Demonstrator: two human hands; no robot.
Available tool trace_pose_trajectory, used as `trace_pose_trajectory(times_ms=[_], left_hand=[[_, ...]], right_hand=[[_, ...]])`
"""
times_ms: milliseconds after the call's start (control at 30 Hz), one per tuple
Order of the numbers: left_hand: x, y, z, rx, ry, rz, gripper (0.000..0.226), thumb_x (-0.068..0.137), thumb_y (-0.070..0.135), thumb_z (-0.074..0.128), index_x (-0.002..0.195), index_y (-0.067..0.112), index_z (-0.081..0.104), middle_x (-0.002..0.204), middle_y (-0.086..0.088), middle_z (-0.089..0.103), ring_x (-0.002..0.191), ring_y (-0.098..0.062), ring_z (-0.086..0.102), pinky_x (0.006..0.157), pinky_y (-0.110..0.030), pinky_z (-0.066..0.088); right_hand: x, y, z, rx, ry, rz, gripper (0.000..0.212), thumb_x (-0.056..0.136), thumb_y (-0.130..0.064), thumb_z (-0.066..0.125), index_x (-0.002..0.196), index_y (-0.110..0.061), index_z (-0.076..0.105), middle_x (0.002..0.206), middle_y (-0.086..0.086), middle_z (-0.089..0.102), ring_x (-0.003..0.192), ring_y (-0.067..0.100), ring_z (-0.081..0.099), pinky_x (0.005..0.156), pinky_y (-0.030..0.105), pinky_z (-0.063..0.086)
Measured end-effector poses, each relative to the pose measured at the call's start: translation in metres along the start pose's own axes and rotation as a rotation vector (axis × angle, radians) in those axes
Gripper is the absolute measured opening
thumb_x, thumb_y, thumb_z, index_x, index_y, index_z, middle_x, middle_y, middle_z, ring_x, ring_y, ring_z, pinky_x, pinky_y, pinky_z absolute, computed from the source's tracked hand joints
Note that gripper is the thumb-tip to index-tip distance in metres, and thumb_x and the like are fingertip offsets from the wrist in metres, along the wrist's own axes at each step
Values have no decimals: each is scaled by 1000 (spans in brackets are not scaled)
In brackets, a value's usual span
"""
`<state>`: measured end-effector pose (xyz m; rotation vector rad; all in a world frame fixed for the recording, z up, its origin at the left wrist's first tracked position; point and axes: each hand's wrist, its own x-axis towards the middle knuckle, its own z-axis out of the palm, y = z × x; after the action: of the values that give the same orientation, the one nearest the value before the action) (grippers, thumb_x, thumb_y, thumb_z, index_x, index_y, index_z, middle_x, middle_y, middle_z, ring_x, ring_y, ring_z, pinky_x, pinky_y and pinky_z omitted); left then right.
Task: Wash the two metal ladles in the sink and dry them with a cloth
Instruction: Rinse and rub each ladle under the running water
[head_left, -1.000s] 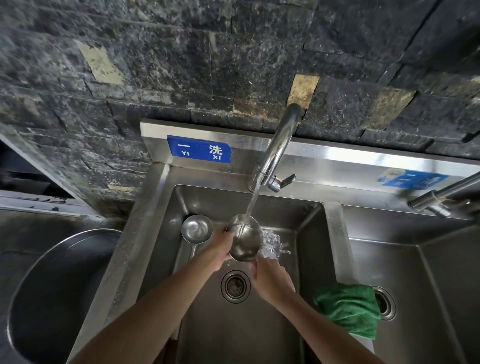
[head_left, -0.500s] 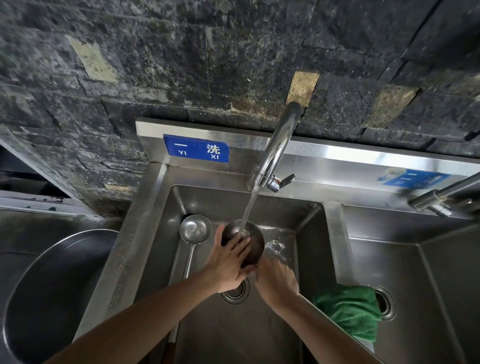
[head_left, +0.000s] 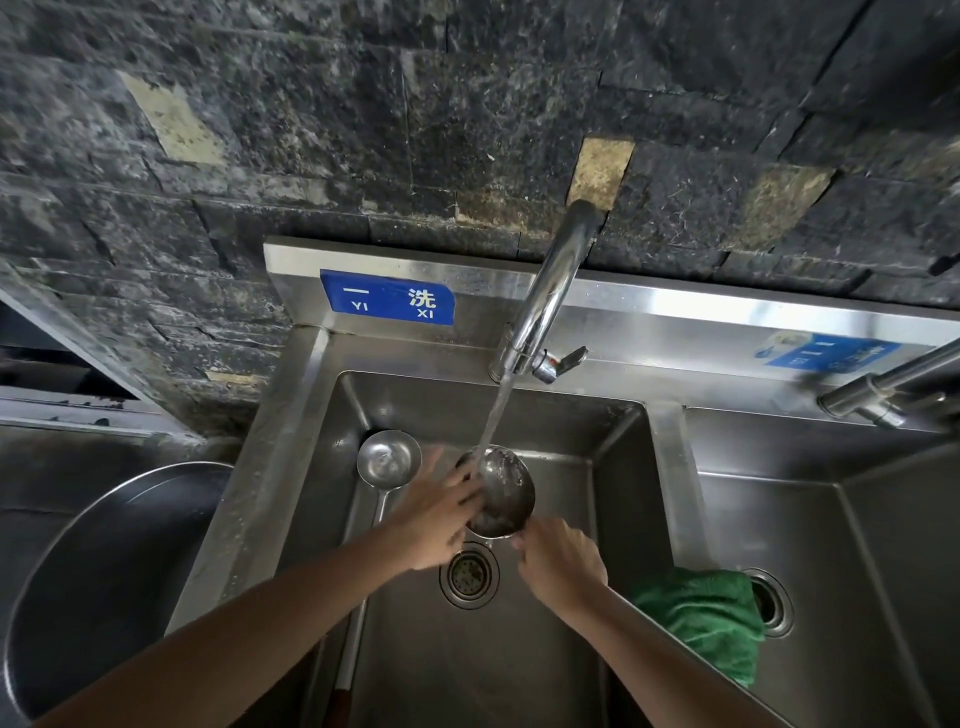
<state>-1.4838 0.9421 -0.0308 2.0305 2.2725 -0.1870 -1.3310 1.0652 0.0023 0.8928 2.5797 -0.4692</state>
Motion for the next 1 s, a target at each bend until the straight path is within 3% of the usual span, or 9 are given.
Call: trace_pose_trajectory(times_ms=[100, 267, 333, 433, 533, 667, 767, 900, 1000], left_hand=[[-6, -17, 3, -38, 88, -27, 50, 78, 31, 71, 125, 16, 65, 147, -3, 52, 149, -28, 31, 120, -56, 28], [-11, -16, 5, -381, 91, -215, 83, 91, 18, 59, 159, 15, 12, 169, -2, 2, 155, -21, 10, 115, -42, 42], [-14, -11, 4, -446, 55, -249, 82, 96, 20, 53, 160, 16, 2, 169, -2, -4, 153, -22, 20, 109, -32, 46], [-20, -2, 11, -507, 82, -263, 82, 95, 20, 52, 160, 13, 3, 168, -5, 4, 149, -23, 29, 109, -35, 47], [-24, 0, 21, -477, 144, -305, 86, 93, 19, 54, 160, 13, 1, 168, -6, -1, 155, -23, 8, 123, -42, 29], [-26, 1, 23, -343, 192, -217, 86, 91, 28, 55, 161, 23, 5, 169, -1, -5, 156, -26, -1, 124, -42, 6], [-23, -4, 28, -339, 202, -218, 85, 89, 30, 56, 160, 29, 10, 169, 4, 6, 156, -23, 7, 125, -42, 12], [-16, -17, 23, -628, 92, -395, 96, 79, 20, 73, 157, 30, 17, 162, 9, 24, 148, -16, 31, 110, -38, 46], [-8, -13, 22, -677, -3, -438, 99, 74, 33, 74, 154, 30, 15, 159, 6, 26, 146, -21, 33, 108, -47, 45]], right_hand=[[3, -1, 4, 52, -65, -5, 32, 105, -39, 45, 113, -18, 68, 113, 11, 72, 107, 37, 68, 82, 42, 53], [20, -18, 14, 114, -129, -41, 42, 107, -47, 32, 110, -22, 66, 104, 6, 71, 99, 29, 70, 81, 40, 54], [30, -21, 16, 150, -155, -26, 48, 107, -51, 29, 104, -23, 67, 93, 0, 70, 86, 21, 70, 78, 39, 58], [44, -24, 15, 264, -220, -39, 45, 107, -48, 35, 103, -20, 70, 75, -4, 69, 64, 10, 66, 66, 34, 57], [44, -26, 8, 457, -229, -47, 45, 107, -44, 42, 96, -13, 72, 63, -3, 63, 46, 2, 55, 59, 28, 51], [40, -27, 2, 644, -129, -78, 36, 105, -39, 52, 90, -11, 67, 74, 4, 69, 46, -2, 58, 48, 17, 46], [39, -27, 2, 660, -132, -98, 40, 103, -43, 55, 83, -10, 67, 69, -2, 69, 44, -1, 61, 44, 15, 45], [32, -19, 12, 561, -98, -114, 40, 101, -39, 54, 63, -27, 57, 60, -6, 65, 48, -2, 55, 59, 26, 46], [28, -13, 19, 554, -73, -87, 41, 99, -38, 54, 60, -25, 55, 54, -9, 58, 48, -1, 51, 59, 29, 41]])
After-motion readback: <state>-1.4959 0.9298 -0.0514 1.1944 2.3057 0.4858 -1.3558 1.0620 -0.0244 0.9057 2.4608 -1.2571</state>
